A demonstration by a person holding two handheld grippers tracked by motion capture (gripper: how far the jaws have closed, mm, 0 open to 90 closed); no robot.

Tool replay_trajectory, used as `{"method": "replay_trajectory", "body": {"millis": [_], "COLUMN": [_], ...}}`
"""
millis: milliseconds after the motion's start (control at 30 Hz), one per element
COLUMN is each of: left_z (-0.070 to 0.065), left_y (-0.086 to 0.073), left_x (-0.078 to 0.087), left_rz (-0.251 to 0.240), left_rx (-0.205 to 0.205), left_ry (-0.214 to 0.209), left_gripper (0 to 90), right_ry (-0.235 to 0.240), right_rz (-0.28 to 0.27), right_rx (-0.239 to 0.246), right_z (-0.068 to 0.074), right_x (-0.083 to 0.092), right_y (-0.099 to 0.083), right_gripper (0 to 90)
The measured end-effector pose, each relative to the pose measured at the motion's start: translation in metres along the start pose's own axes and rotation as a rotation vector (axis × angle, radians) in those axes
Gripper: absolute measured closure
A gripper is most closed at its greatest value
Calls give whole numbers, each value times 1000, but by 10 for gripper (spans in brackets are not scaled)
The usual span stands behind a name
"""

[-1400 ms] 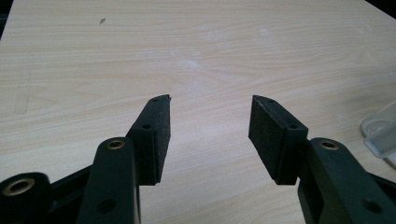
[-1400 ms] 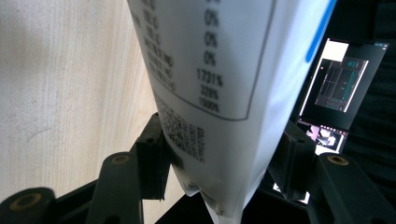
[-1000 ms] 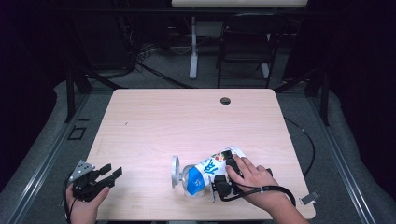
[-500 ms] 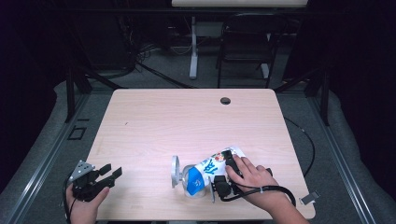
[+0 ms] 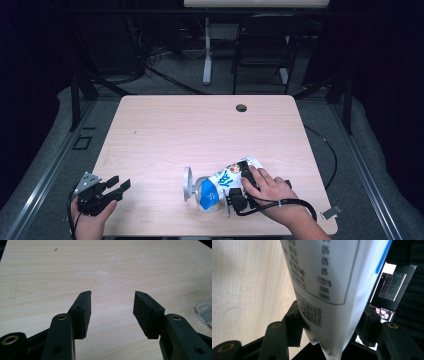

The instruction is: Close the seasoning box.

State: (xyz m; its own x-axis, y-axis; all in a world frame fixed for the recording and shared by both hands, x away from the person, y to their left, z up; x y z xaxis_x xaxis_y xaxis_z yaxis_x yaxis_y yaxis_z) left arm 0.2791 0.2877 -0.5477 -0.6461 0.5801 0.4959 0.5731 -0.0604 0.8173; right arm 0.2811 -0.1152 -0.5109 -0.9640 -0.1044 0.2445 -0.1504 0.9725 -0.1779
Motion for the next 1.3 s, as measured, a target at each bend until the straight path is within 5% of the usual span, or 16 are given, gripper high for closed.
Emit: {"method": "replay_trajectory", "body": {"millis": [1300], "left_z": [2], "left_y": [-1], "left_x": [0], "left_rz": [-1], "left_rx": [4], "left_ry": [5], "left_gripper": [492], "right_ry": [-7], "right_rz": [-5], "right_rx": [19], "right_z": [-1], "right_x": [0], "right_y": [1], "right_gripper": [471]}}
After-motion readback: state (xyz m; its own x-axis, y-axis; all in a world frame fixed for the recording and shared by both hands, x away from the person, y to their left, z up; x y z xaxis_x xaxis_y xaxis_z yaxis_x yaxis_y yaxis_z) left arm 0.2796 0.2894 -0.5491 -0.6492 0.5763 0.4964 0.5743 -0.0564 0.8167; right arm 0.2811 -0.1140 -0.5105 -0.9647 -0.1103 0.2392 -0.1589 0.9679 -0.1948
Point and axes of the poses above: each handheld gripper's, and its own axes: x roughly backward along the jaws, y roughly out of its top, z roughly to its left, the point moved 3 cm from there along -x, roughly forward along the jaws, and after that the axes turned 12 degrees about -y, right-handed, at the moved point
